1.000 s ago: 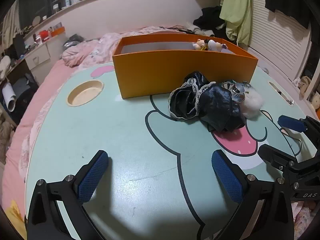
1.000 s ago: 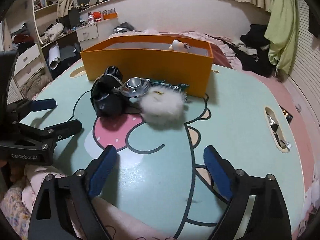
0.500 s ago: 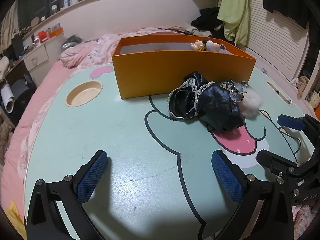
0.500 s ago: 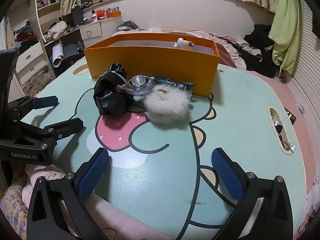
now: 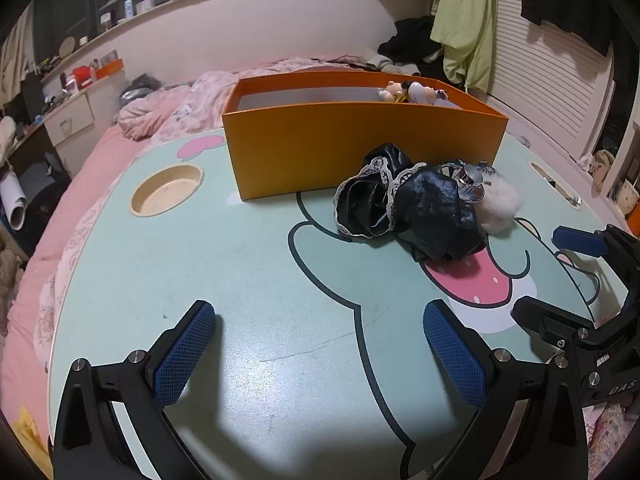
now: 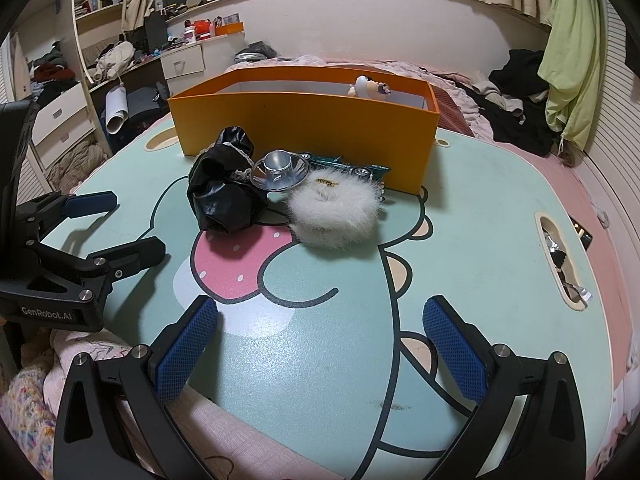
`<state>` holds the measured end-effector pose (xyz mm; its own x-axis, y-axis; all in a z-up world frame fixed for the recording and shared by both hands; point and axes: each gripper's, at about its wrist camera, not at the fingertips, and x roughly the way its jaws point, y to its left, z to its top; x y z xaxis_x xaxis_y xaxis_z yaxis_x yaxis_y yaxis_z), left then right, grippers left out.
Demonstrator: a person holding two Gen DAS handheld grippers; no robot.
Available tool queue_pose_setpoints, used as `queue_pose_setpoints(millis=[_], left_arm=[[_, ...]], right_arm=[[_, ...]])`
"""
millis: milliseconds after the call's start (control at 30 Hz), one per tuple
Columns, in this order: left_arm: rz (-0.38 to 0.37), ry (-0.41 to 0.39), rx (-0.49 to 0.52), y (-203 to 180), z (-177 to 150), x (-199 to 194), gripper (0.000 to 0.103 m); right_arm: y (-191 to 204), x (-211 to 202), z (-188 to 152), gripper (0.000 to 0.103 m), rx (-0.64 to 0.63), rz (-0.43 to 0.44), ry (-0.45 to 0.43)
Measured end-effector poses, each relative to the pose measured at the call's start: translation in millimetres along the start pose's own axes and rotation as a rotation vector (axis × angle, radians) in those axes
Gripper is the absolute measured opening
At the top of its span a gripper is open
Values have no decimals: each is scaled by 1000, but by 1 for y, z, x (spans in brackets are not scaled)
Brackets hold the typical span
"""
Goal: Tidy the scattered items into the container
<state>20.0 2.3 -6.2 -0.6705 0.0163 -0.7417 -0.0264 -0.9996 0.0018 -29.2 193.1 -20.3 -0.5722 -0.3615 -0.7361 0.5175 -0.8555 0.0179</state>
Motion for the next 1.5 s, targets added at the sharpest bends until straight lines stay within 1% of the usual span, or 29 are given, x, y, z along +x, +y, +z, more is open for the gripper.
queue_pose_setpoints(millis=[1000,1133,1200,1233,1267,1300,1367,1400,1433,1467,1500], left_arm=[[-1,0,0,1,0,-1,103],[-1,-1,0,1,0,-1,103],[-1,-1,0,1,0,-1,103],[-1,-1,0,1,0,-1,103],[-1,-1,0,1,0,-1,103],[-1,-1,0,1,0,-1,103],[-1,-1,0,1,0,-1,103],[-1,-1,0,1,0,-1,103],[-1,-1,0,1,0,-1,103],[-1,-1,0,1,0,-1,103],[-1,-1,0,1,0,-1,103]], right_arm=[[3,-2,2,102,0,1,1],[7,-3,3,102,-7,10,-4],[8,-6,3,102,-8,31,-13],[7,-7,3,101,-4,48,-20],[6,-8,3,95,3,62,-28],[4,-11,3,92,13,76,-39],[1,-13,3,80,32,99,-51],[-1,-14,4,77,44,112,-56],[-2,-15,5,69,56,126,-59],[-5,-16,7,64,74,142,-67],[-7,-17,11,63,90,154,-77]])
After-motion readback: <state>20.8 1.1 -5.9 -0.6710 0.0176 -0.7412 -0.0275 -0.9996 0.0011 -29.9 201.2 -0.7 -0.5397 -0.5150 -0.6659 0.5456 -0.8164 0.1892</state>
